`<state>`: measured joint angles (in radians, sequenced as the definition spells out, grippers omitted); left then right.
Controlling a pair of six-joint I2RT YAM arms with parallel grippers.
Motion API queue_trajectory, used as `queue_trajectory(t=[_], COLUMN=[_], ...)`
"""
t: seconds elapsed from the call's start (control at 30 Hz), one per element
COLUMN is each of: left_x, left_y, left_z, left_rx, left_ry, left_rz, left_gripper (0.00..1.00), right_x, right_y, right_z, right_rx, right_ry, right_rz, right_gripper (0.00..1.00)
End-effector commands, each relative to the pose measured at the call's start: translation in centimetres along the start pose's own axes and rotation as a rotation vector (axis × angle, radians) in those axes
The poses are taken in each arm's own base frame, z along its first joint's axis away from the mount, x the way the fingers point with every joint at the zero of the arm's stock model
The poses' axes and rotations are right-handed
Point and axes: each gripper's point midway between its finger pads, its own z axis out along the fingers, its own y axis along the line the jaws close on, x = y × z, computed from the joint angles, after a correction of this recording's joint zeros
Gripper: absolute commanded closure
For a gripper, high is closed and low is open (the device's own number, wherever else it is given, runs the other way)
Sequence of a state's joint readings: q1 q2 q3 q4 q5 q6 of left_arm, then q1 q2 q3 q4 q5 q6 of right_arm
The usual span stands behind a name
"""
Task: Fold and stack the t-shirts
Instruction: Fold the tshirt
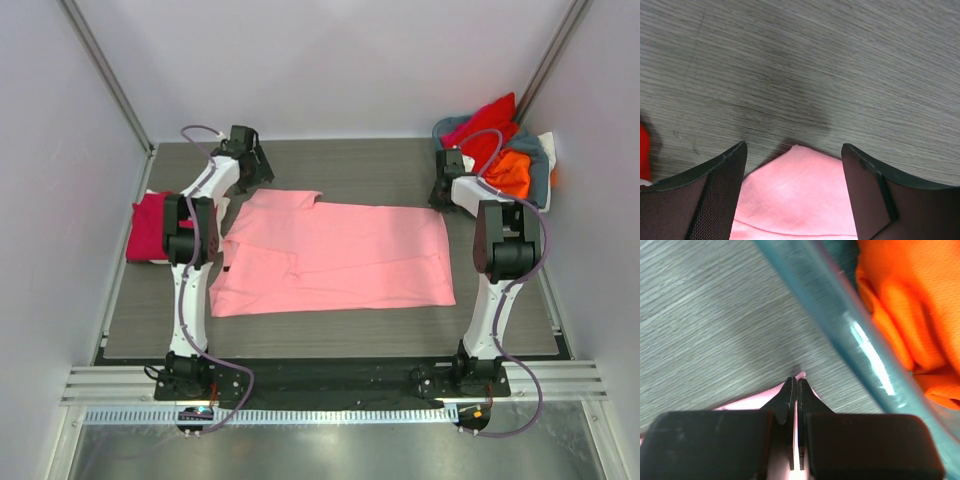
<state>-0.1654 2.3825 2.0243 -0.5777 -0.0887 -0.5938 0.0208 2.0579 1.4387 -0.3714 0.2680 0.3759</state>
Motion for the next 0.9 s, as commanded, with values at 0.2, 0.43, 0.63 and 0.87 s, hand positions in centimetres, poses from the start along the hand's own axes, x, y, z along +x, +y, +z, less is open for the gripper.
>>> queue_trajectory(t=[0.2,0.43,0.63,0.87], left_x=[0.4,1.9,1.7,-0.9], left_y=[-0.8,-1.4,-1.3,-0.9], left_z=[0.3,-0.1,-0.8,-3.0], left_rx=[0.063,0.114,0.115,0.08], left_ry=[0.047,0.092,0.078,-0.013], left_rz=[-0.028,-0.043,-0.039,-0.023], left_gripper=[0.42,0.61,0.88,1.0], right_x=[-1.6,-1.5,-1.5,-2.1], right_y=[1.4,2.0,2.0,1.9], right_z=[-1.9,-2.4,-2.8,-4.0], right_rx=[-0.045,-0.086,-0.09,-0.1], right_ry=[-0.042,-0.033,-0.034,-0.053], right_rz=[-0.002,0.01,0.014,0.017], right_gripper=[0.99,0.99,0.99,0.99])
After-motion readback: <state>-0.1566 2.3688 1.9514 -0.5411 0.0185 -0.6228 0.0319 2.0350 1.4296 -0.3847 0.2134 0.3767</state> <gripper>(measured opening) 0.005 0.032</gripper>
